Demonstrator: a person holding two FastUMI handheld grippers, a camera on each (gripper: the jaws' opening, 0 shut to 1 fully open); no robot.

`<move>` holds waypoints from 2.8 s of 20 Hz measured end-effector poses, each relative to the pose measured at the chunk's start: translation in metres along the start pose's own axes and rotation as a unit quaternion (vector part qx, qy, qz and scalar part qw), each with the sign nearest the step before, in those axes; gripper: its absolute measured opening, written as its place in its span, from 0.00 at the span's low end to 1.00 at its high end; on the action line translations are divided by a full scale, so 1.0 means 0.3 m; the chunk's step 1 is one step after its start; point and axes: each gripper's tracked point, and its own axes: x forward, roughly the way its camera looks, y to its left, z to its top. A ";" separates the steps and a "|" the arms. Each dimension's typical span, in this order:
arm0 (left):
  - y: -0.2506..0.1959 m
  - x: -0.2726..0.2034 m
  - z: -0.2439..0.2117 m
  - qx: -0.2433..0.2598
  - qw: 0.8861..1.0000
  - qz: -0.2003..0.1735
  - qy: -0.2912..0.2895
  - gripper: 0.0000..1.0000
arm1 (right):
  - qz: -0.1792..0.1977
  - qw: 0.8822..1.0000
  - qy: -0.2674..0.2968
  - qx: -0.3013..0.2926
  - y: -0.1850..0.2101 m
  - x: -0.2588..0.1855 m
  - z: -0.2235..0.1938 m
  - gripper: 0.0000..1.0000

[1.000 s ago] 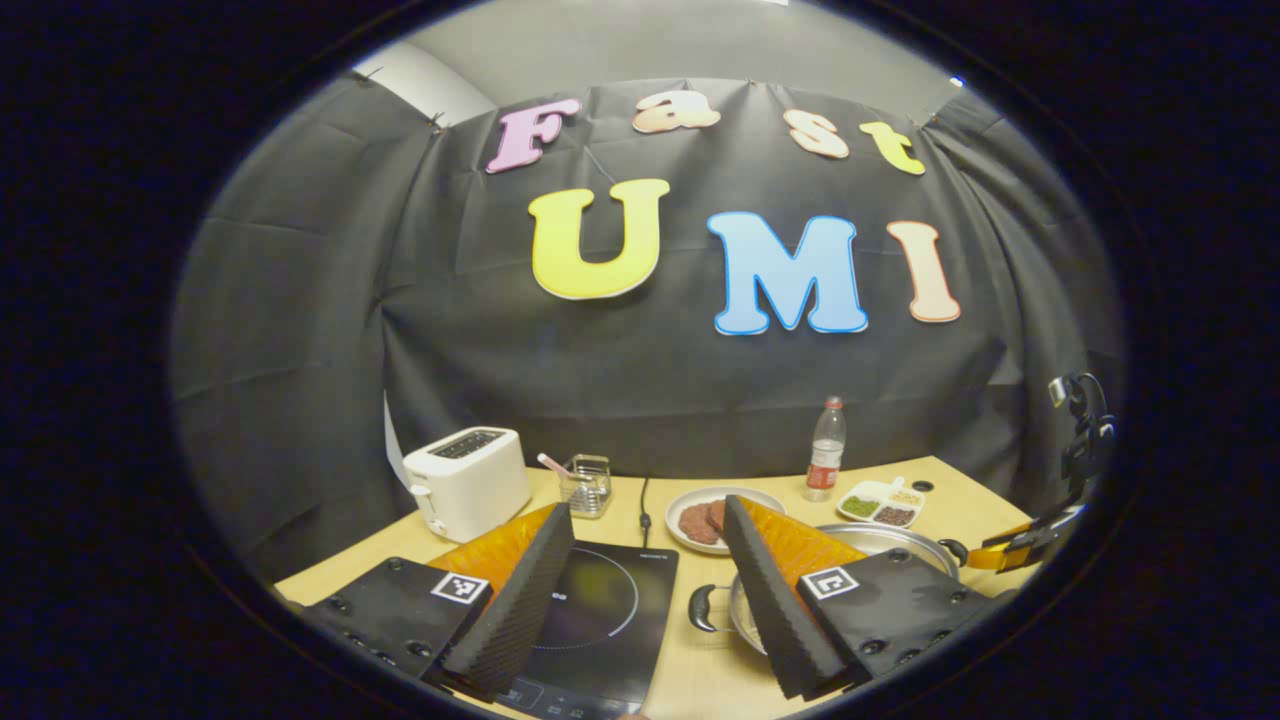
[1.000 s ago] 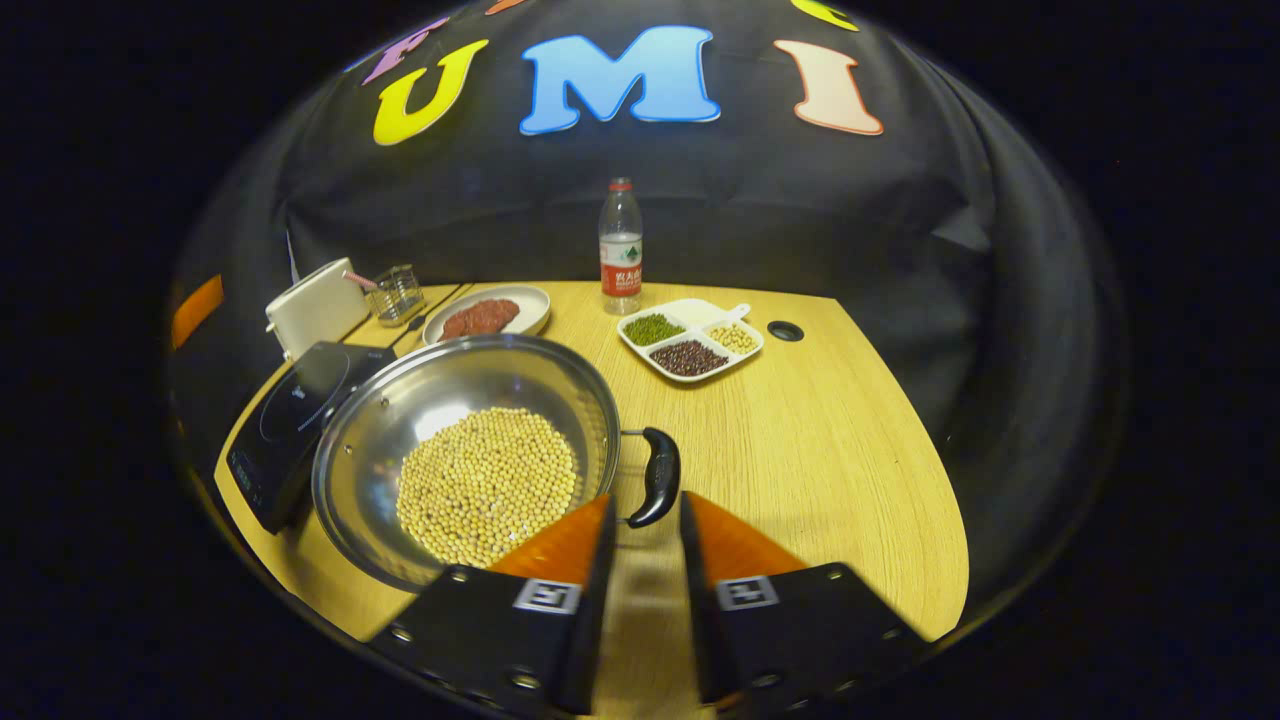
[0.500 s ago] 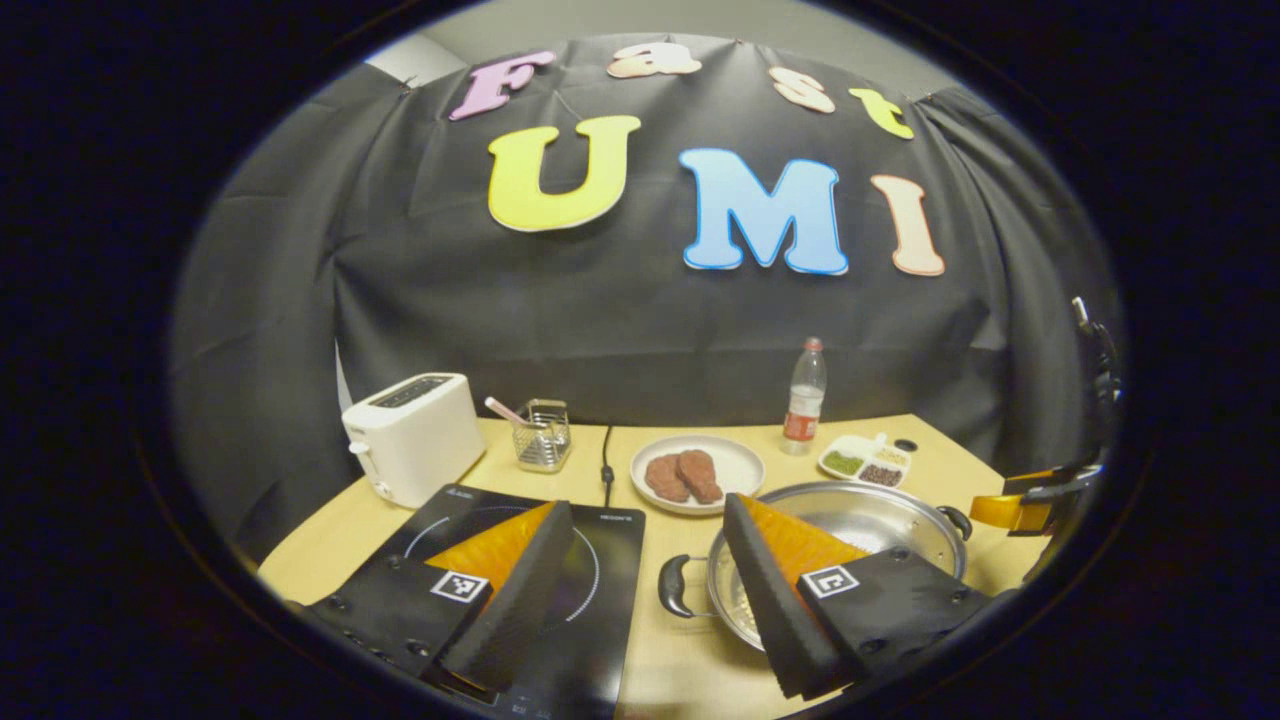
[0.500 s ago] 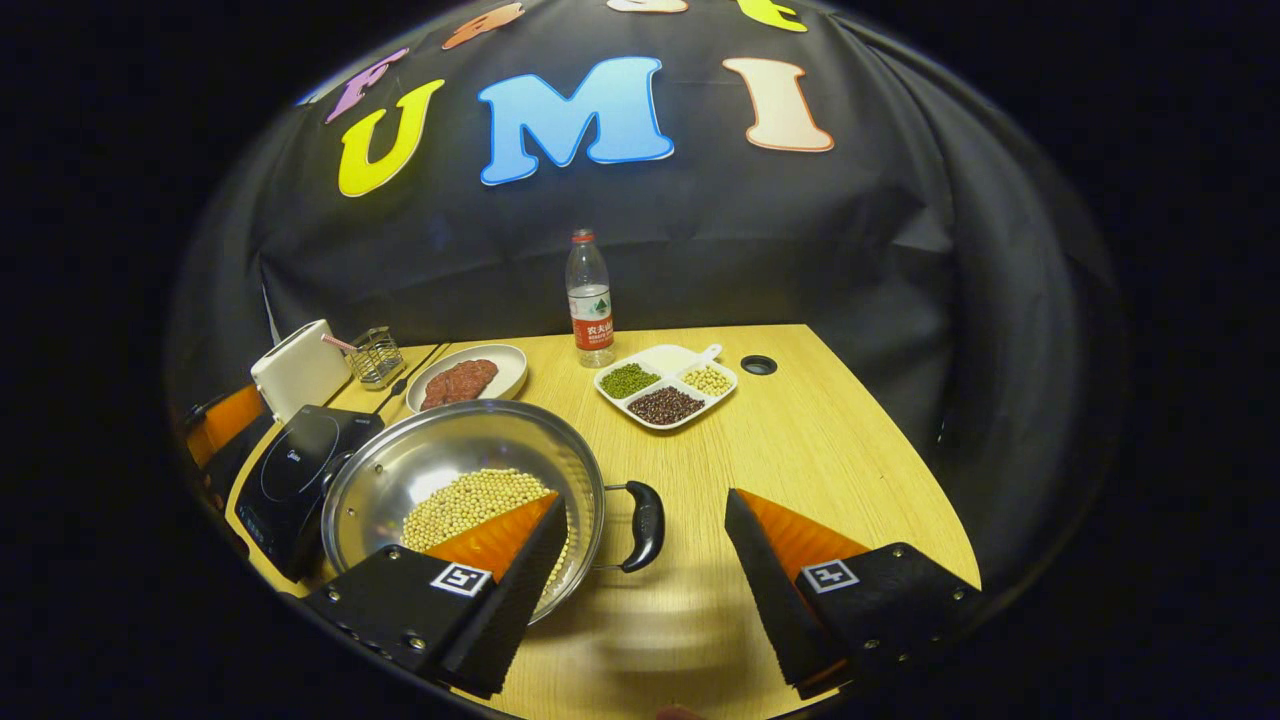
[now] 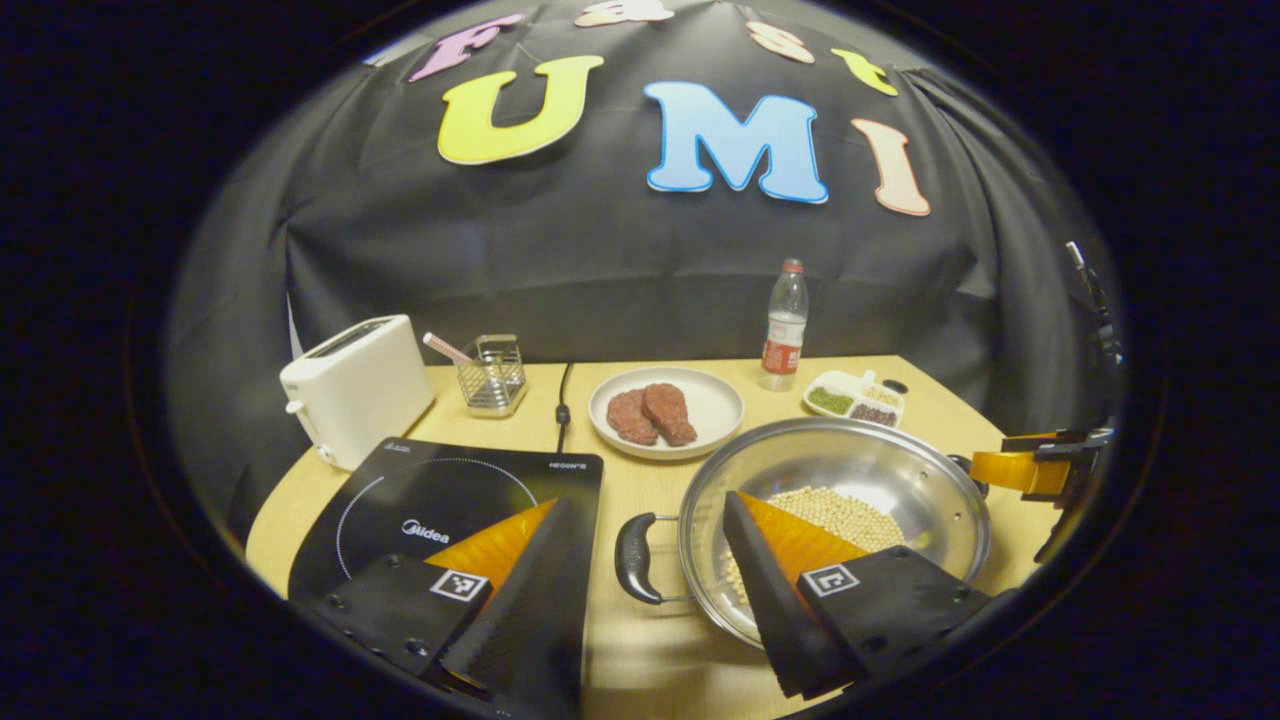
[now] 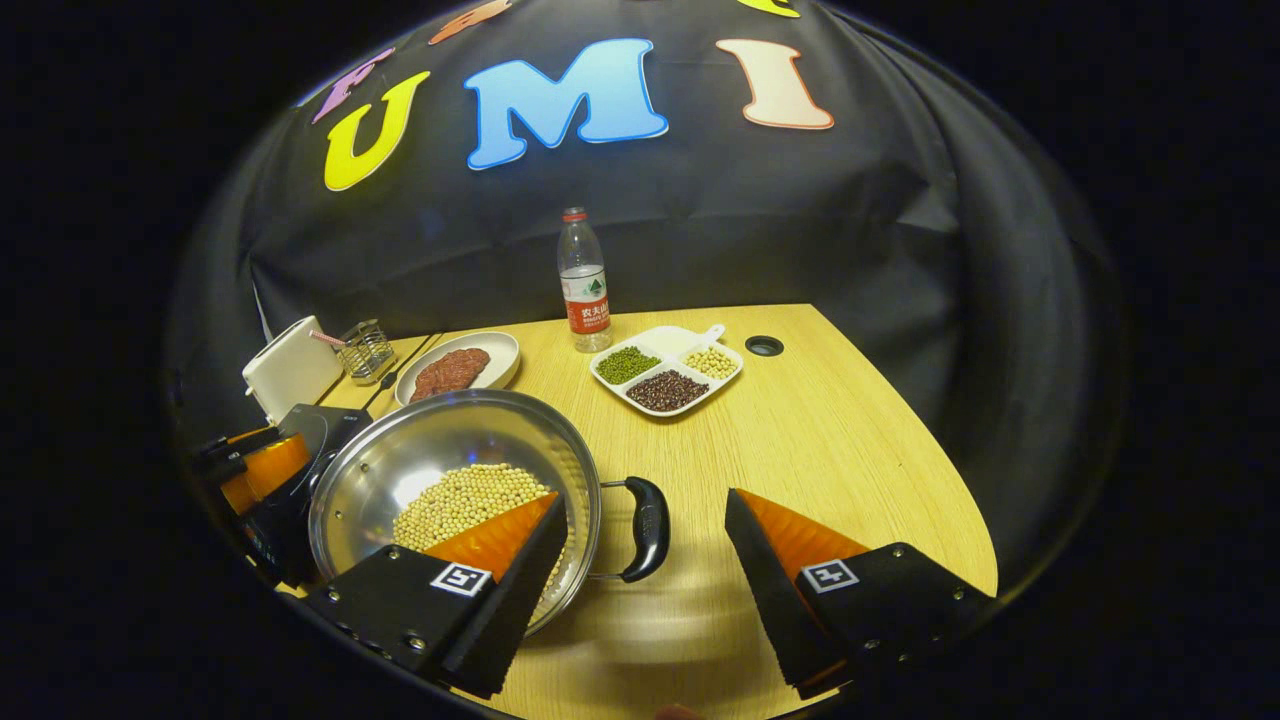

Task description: First push the handle of the pot to place it horizontally, then grasp the pot with both hands and set it on the induction cooktop.

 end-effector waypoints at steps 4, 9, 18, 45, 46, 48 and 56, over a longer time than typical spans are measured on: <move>-0.024 0.062 -0.063 -0.004 0.999 -0.012 0.037 0.99 | 0.003 1.000 0.013 0.000 0.002 0.032 -0.020 0.97; -0.034 0.107 -0.126 -0.008 0.997 -0.016 0.072 0.98 | 0.004 1.000 0.025 0.005 -0.002 0.064 -0.038 0.97; -0.023 0.148 -0.158 0.003 0.996 -0.012 0.093 0.87 | 0.010 0.998 0.056 0.012 0.017 0.109 -0.083 0.97; 0.056 -0.022 -0.066 -0.037 0.997 0.001 0.064 0.64 | 0.023 0.998 0.053 -0.003 0.129 -0.027 -0.021 0.46; 0.074 -0.038 -0.057 -0.038 0.997 0.001 0.061 0.64 | 0.024 0.998 0.050 -0.004 0.149 -0.037 -0.016 0.46; 0.110 -0.062 -0.043 -0.039 0.998 -0.001 0.057 0.66 | 0.023 0.999 0.047 -0.004 0.187 -0.061 -0.008 0.47; 0.267 -0.100 0.005 -0.036 0.998 -0.010 0.040 0.60 | 0.017 0.999 0.035 0.004 0.340 -0.117 0.008 0.47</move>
